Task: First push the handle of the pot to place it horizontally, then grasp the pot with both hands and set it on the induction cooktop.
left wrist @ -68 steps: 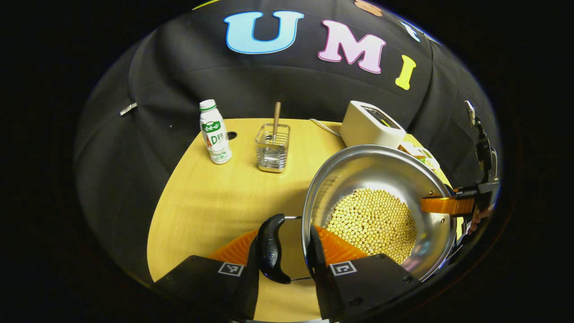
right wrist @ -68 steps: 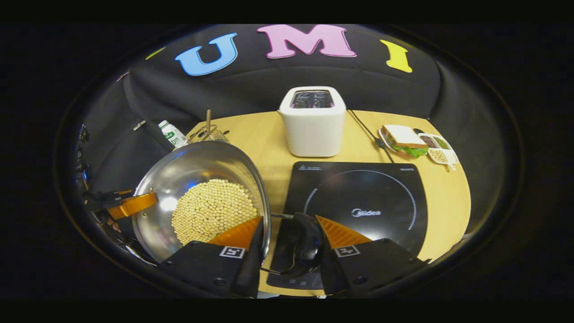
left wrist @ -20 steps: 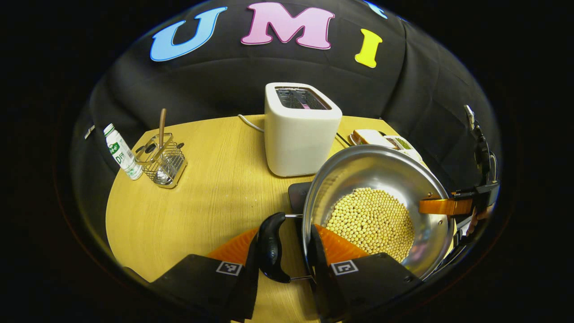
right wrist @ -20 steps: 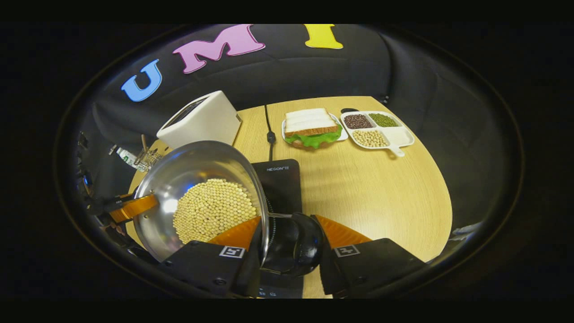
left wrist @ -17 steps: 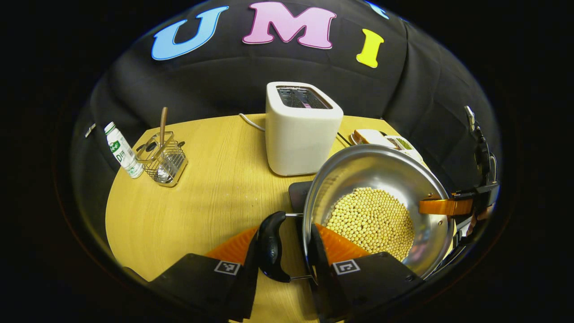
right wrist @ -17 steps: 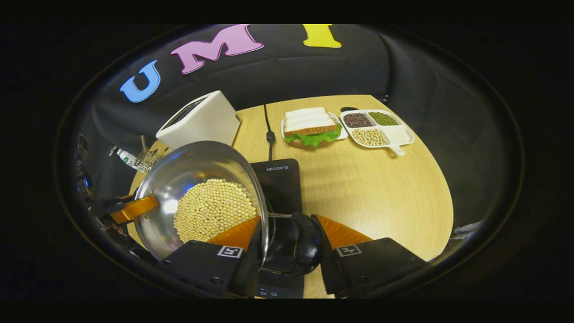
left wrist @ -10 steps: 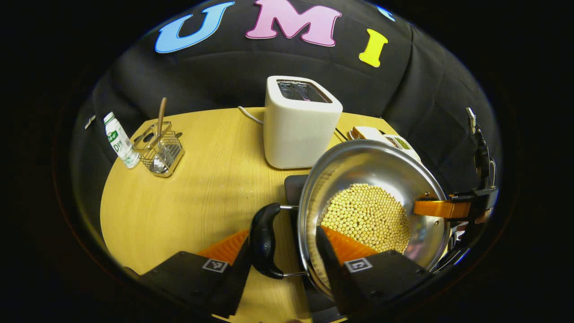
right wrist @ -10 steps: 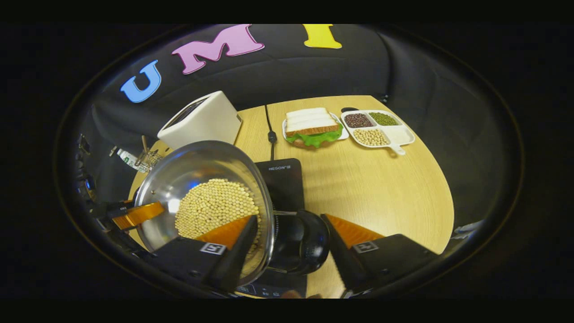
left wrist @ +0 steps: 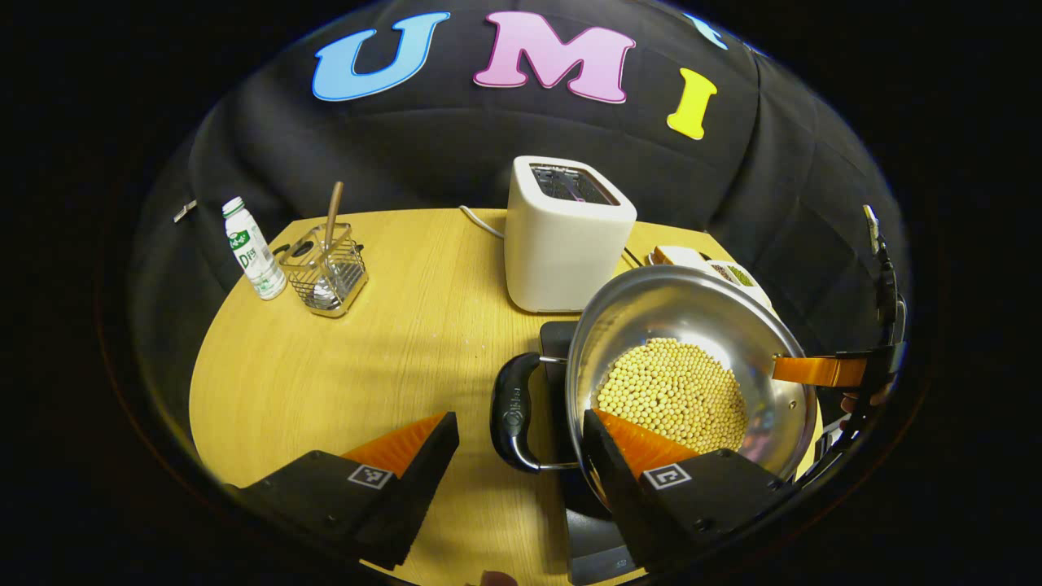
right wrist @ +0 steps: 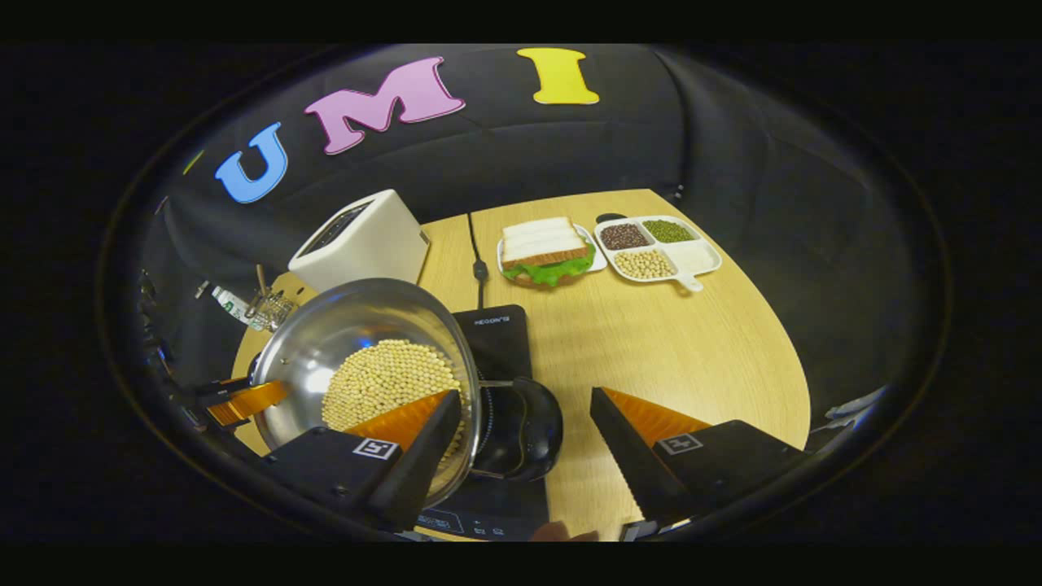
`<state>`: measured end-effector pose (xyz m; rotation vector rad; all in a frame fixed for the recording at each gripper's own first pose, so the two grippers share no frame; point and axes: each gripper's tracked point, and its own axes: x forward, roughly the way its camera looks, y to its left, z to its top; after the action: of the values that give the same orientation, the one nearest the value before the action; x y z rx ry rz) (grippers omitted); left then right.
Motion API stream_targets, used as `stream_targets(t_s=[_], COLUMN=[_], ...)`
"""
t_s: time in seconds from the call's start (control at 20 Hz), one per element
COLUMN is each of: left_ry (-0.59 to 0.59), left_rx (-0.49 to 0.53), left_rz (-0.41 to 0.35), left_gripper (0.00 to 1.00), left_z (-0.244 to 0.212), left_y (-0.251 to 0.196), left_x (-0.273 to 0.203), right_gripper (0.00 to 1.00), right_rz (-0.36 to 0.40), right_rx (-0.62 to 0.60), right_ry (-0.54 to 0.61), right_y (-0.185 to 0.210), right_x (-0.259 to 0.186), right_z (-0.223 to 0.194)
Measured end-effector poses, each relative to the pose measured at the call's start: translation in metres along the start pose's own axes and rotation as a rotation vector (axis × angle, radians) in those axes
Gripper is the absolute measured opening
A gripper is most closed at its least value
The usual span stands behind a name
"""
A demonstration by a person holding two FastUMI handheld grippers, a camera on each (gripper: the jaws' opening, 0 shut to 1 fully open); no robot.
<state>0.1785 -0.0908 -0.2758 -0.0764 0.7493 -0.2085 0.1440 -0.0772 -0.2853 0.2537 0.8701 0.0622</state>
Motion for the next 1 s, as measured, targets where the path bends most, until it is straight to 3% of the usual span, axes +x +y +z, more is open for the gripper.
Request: stream_targets(t_s=[0.5,0.8,1.0], left_ry=[-0.226,-0.393,-0.512], left_rx=[-0.012,-0.095,-0.08], left_rz=[0.003,0.004,0.036], left_gripper=[0.94,0.95,0.95], left_z=[0.033,0.067,0.089], left_y=[-0.017,-0.024,-0.014], left_x=[-0.091,-0.173,-0.222], right_gripper=[0.99,0.99,0.98], right_rz=[-0.014,0.003,0.023], right_rx=[-0.099,-0.162,-0.194], right_ry=[-0.275,-0.465,-0.594], right_y=[0.017,0.042,0.063], right_x=[-0.1,-0.18,-0.231], right_z=[0.035,0.069,0.088])
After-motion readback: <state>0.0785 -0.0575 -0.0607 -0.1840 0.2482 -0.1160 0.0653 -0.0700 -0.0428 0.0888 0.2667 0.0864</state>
